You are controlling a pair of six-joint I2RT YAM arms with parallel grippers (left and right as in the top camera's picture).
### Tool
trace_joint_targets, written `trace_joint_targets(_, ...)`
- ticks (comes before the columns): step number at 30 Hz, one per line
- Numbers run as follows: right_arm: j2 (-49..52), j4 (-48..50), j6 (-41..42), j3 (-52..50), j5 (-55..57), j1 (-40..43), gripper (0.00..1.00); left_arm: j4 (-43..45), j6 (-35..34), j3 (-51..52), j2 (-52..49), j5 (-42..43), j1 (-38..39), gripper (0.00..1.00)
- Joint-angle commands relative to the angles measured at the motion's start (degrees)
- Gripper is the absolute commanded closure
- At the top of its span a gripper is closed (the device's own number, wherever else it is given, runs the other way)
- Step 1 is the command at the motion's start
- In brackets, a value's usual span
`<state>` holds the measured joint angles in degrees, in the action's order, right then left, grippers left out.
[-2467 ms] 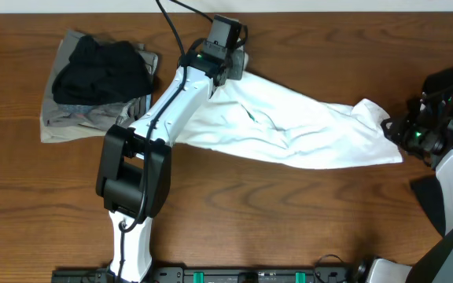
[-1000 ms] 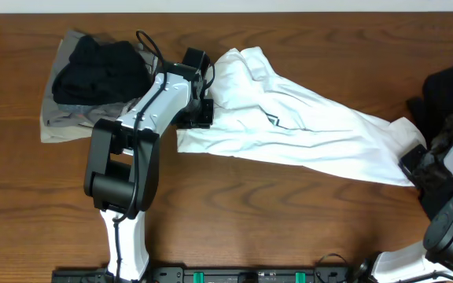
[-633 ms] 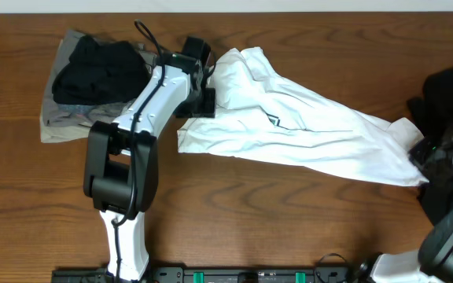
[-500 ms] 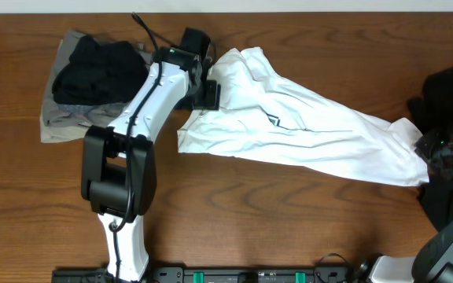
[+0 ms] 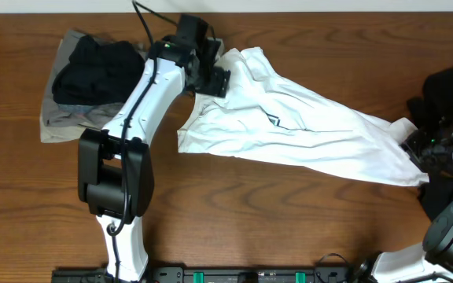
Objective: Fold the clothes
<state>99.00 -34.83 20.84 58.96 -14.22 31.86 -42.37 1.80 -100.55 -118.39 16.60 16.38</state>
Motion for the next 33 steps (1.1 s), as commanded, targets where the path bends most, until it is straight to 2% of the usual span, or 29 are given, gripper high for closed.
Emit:
trace_joint_targets(1,0.2,3.0,-4.3,-0.3,-10.2,0.3,0.59,3.7,2.7,-2.4,1.0,1.0,-0.8,0.20)
trace_joint_targets(6,-0.3,4.1,-5.9,-0.3,-15.3,0.3,0.57,11.7,0.9,-2.6,-0.1,1.0,-0.5,0.21)
trace_joint_targets(10,-1.3,4.2,-10.9,-0.3,-19.9,0.3,0.56,15.9,-0.6,-4.9,-3.7,3.0,-0.5,0.22)
trace_joint_targets(16,-6.4,4.0,-15.5,-0.3,-24.2,0.3,0.53,13.4,-0.6,-18.5,-13.9,4.7,-0.3,0.22)
trace_joint_targets(21,-11.9,2.5,-15.7,-0.3,-25.3,0.2,0.52,11.0,-0.6,-28.7,-23.6,5.6,0.0,0.23)
trace_joint_targets(27,-14.6,0.7,-15.8,-0.3,-25.2,-0.9,0.51,16.5,-0.3,-29.1,-28.8,6.9,1.9,0.23)
trace_joint_targets(33,-14.5,-0.6,-16.3,-0.3,-25.0,-2.9,0.51,18.8,1.3,-29.1,-32.4,6.6,4.7,0.28)
